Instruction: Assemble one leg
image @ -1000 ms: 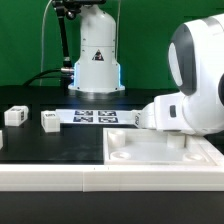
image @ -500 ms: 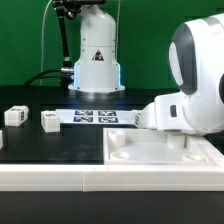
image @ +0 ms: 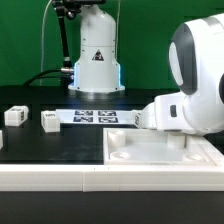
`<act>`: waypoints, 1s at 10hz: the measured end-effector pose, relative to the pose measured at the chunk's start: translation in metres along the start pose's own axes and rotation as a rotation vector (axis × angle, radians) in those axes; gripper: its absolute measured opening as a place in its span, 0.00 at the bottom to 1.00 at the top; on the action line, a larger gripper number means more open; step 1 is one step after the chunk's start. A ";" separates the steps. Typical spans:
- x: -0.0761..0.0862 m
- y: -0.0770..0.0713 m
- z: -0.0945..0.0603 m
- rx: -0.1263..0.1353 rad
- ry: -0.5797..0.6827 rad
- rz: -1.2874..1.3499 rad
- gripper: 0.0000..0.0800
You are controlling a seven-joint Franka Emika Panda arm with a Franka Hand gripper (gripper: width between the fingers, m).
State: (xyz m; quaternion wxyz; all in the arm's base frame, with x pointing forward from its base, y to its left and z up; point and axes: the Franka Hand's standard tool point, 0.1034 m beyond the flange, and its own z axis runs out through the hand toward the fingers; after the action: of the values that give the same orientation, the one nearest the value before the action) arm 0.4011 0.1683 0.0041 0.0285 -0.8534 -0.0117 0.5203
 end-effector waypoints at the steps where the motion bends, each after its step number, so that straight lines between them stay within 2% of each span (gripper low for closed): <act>1: -0.002 0.000 -0.002 0.001 -0.001 -0.002 0.36; 4: -0.045 0.007 -0.042 -0.006 -0.031 -0.012 0.36; 5: -0.058 0.008 -0.059 -0.008 -0.049 -0.016 0.36; 6: -0.062 0.009 -0.071 -0.006 -0.048 -0.018 0.36; 10: -0.053 0.007 -0.072 0.000 -0.006 -0.024 0.36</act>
Offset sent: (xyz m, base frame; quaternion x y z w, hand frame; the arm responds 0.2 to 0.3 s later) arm 0.0216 -0.0103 0.0742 0.0119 -0.0461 -0.0010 0.9989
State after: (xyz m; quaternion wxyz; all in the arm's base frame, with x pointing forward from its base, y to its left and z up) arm 0.4405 0.1562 0.0837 0.0347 -0.8516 -0.0222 0.5225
